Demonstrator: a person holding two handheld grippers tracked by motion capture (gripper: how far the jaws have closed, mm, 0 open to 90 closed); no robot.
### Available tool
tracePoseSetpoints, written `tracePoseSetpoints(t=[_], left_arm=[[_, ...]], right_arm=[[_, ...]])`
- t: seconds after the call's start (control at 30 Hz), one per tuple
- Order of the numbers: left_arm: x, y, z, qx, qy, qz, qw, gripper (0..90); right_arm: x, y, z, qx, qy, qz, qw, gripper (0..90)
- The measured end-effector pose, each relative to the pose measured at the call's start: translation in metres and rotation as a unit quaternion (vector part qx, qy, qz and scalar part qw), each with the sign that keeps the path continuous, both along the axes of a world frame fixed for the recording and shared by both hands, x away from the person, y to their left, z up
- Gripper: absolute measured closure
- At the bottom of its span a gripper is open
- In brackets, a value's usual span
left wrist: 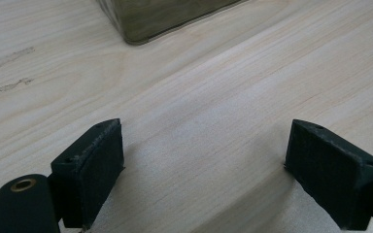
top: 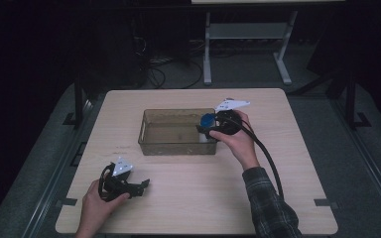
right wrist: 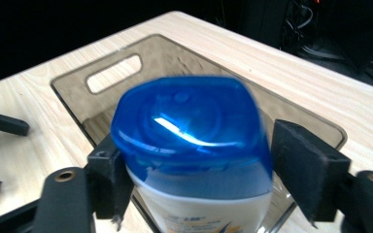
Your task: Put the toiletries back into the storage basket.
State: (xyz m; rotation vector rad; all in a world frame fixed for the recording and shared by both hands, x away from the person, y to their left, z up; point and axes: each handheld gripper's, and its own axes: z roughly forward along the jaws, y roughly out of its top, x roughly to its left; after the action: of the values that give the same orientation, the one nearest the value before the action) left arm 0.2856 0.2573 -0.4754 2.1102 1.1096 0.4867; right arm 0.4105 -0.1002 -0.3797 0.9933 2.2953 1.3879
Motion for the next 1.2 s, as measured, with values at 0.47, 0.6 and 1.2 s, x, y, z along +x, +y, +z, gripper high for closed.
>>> tracePoseSetpoints(t=[0.47,0.6,1.2], left_arm=[[0.0,0.0,0.0,0.002,-0.001,-0.001,1.0,12.6],[0.0,0.0,0.0,0.002,-0.001,-0.001,1.0,12.6],[0.0,0.0,0.0,0.0,-0.001,0.001,1.0,12.6]], right_arm=[[-0.012,-0.017,0.013,0.016,-0.004,0.0,0.9999,24.7],[-0.016,-0.024,0.013,0.018,-0.002,0.0,0.9998,24.7],[-0.044,-0.062,0.001,0.004,-0.001,-0.03,0.9995,25.4]])
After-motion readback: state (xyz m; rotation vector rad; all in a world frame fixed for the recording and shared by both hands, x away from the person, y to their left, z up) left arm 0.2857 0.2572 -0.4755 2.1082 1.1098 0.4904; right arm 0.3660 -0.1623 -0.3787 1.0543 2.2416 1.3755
